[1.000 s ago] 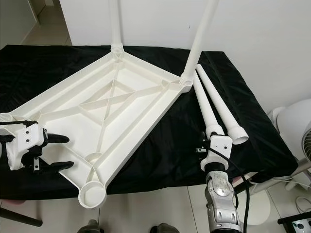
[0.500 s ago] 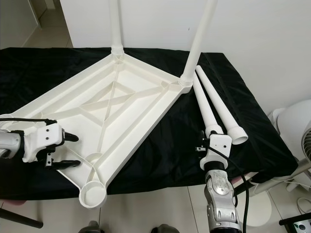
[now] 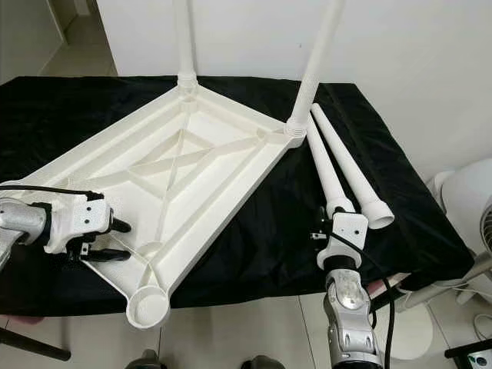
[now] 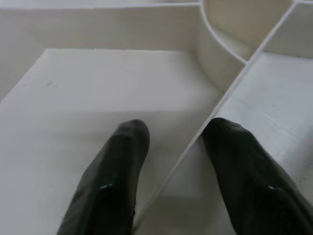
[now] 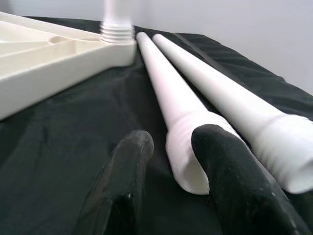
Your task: Building children table
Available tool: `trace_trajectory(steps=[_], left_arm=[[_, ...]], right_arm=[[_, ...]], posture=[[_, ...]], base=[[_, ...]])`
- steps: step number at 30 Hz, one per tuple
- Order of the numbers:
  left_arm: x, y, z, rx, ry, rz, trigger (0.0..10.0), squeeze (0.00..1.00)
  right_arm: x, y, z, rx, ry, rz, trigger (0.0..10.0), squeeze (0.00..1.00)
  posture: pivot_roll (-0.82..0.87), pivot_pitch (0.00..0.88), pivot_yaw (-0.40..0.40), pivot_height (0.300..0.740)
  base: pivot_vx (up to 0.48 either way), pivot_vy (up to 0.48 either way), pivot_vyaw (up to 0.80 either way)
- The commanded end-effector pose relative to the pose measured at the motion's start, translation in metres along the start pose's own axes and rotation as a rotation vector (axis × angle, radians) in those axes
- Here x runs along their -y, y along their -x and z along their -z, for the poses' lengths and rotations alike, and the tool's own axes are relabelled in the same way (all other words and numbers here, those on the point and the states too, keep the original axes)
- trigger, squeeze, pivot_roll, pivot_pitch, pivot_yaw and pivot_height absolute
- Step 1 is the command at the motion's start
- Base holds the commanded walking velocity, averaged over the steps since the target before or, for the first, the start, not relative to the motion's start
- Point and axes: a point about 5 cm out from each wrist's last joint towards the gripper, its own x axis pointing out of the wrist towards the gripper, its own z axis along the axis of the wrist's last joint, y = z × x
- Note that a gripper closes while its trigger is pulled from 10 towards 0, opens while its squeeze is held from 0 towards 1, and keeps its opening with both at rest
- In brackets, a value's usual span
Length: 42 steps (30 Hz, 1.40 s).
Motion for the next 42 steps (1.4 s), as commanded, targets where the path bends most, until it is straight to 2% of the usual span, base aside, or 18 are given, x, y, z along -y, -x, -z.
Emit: trace_trajectory(steps=[1,13,16,17,19,20,22,23,24,25,26,28,32,33,34,40,42], left_arm=[[-0.003,0.002,0.008,-0.019,0.043,-0.041,2.5,0.0],[-0.003,-0.003,0.006,0.013,0.038,-0.047,2.4,0.0],[-0.002,-0.007,0.001,0.042,0.026,-0.047,2.8,0.0],[0.0,-0.011,-0.004,0.068,0.025,-0.042,3.3,0.0],[0.002,-0.015,-0.008,0.089,0.018,-0.035,3.3,0.0],[0.006,-0.022,-0.016,0.132,0.007,-0.024,3.9,0.0],[0.006,-0.022,-0.016,0.132,0.007,-0.024,3.9,0.0],[0.009,-0.027,-0.021,0.161,-0.001,-0.017,5.7,0.0],[0.012,-0.036,-0.031,0.211,-0.012,-0.02,10.0,0.0],[0.015,-0.044,-0.041,0.254,-0.031,-0.023,10.0,0.0],[0.015,-0.044,-0.041,0.254,-0.031,-0.023,10.0,0.0],[0.018,-0.054,-0.053,0.301,-0.05,-0.031,10.0,0.0],[0.018,-0.057,-0.057,0.318,-0.052,-0.032,10.0,0.0],[0.019,-0.062,-0.065,0.346,-0.05,-0.026,10.0,0.82],[0.02,-0.066,-0.071,0.367,-0.037,-0.019,10.0,1.0],[0.02,-0.069,-0.077,0.394,-0.033,-0.018,10.0,1.0],[0.018,-0.072,-0.083,0.405,-0.041,-0.057,10.0,1.0]], right_arm=[[0.003,0.001,0.001,-0.014,0.007,0.015,10.0,0.0],[0.003,-0.001,0.0,-0.011,0.007,0.021,10.0,0.0],[0.003,-0.001,0.0,-0.011,0.006,0.024,10.0,0.0],[0.003,0.0,0.0,-0.011,0.006,0.025,10.0,0.0],[0.003,0.0,0.0,-0.011,0.006,0.025,10.0,0.0],[0.003,0.0,0.0,-0.011,0.005,0.026,10.0,0.0],[0.003,0.0,0.0,-0.011,0.005,0.026,10.0,0.0],[0.003,0.0,0.0,-0.012,0.005,0.026,10.0,0.0],[0.002,-0.001,0.0,-0.012,0.003,0.024,10.0,0.0],[0.001,-0.001,0.0,-0.013,0.002,0.023,10.0,0.0],[0.001,-0.001,0.0,-0.013,0.002,0.023,10.0,0.0],[0.0,-0.001,0.0,-0.014,0.001,0.02,10.0,0.0],[0.0,-0.001,0.001,-0.014,0.0,0.019,10.0,0.0],[-0.001,-0.002,0.0,-0.013,-0.001,0.02,10.0,0.0],[-0.001,-0.002,0.0,-0.012,-0.002,0.02,10.0,0.0],[-0.002,-0.002,0.0,-0.011,-0.004,0.021,10.0,0.0],[-0.002,-0.002,0.0,-0.01,-0.007,0.024,10.0,0.0]], posture=[[0.07,0.029,-0.024,0.74],[0.07,0.033,-0.027,0.74],[0.07,0.033,-0.027,0.74],[0.07,0.033,-0.027,0.74],[0.07,0.034,-0.026,0.74],[0.07,0.035,-0.028,0.74],[0.07,0.035,-0.028,0.74],[0.07,0.035,-0.028,0.74],[0.07,0.035,-0.028,0.74],[0.07,0.035,-0.03,0.74],[0.07,0.035,-0.03,0.74],[0.07,0.037,-0.03,0.74],[0.07,0.037,-0.03,0.74],[0.07,0.036,-0.026,0.74],[0.07,0.035,-0.025,0.74],[0.07,0.033,-0.022,0.74],[0.07,0.033,-0.019,0.74]], base=[[0.0,0.0,0.0],[0.0,0.0,0.0],[0.0,0.0,0.0],[0.0,0.0,0.0],[0.0,0.0,0.0],[0.0,0.0,0.0],[0.0,0.0,0.0],[0.0,0.0,0.0],[0.0,0.0,0.0],[0.0,0.0,0.0],[0.0,0.0,0.0],[0.0,0.0,0.0],[0.0,0.0,0.0],[0.0,0.0,0.0],[0.0,0.0,0.0],[0.0,0.0,0.0],[0.0,0.0,0.0]])
